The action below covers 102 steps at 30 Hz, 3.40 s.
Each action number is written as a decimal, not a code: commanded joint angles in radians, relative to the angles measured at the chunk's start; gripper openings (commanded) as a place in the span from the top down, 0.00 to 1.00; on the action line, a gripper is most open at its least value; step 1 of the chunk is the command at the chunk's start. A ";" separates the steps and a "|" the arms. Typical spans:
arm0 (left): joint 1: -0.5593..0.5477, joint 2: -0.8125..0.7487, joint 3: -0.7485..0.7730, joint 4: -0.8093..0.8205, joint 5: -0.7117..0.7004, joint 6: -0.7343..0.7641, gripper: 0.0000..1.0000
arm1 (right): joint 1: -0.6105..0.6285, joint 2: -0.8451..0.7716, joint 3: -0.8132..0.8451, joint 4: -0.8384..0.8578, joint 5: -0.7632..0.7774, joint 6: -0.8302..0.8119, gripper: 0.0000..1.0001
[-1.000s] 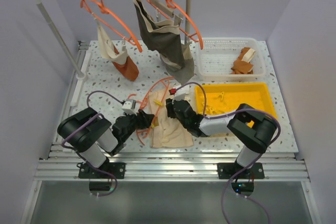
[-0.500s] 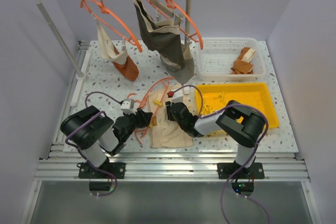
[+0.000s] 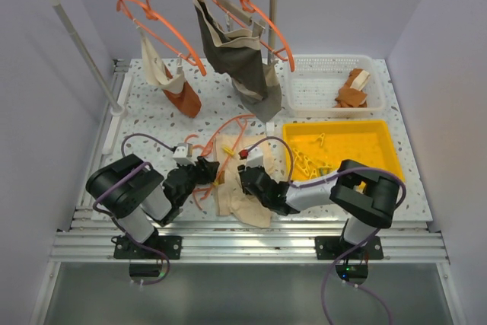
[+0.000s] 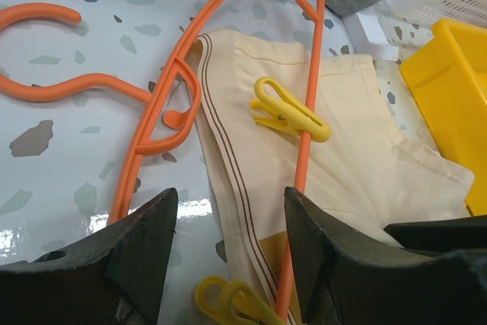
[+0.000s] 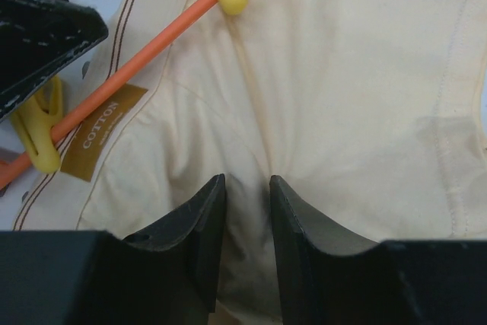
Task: Clip the underwear to the hanger
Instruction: Adjust the underwear at the center of the board, then adjust the hanger at the center of the board.
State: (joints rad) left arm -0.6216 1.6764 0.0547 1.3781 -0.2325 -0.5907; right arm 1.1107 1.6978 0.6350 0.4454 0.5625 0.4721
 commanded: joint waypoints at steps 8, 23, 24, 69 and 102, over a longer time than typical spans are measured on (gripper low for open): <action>0.013 -0.072 -0.116 0.334 0.002 0.009 0.37 | 0.037 -0.150 -0.031 -0.099 0.025 0.056 0.64; 0.017 -0.257 0.063 -0.009 -0.054 0.187 0.38 | -0.163 -0.081 0.133 -0.004 -0.055 -0.090 0.58; 0.022 -0.251 0.079 -0.023 -0.054 0.205 0.39 | -0.170 -0.063 0.170 0.001 -0.064 -0.096 0.58; 0.076 -0.251 0.047 0.025 -0.076 0.282 0.38 | -0.315 0.349 0.514 -0.086 -0.061 -0.038 0.64; 0.077 -0.285 0.020 0.030 -0.073 0.253 0.38 | -0.239 0.241 0.506 0.044 -0.127 0.065 0.90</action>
State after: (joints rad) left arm -0.5507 1.4113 0.0841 1.3140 -0.3000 -0.3481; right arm 0.8448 1.9453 1.0958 0.4423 0.4484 0.5163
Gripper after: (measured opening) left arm 0.620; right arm 0.152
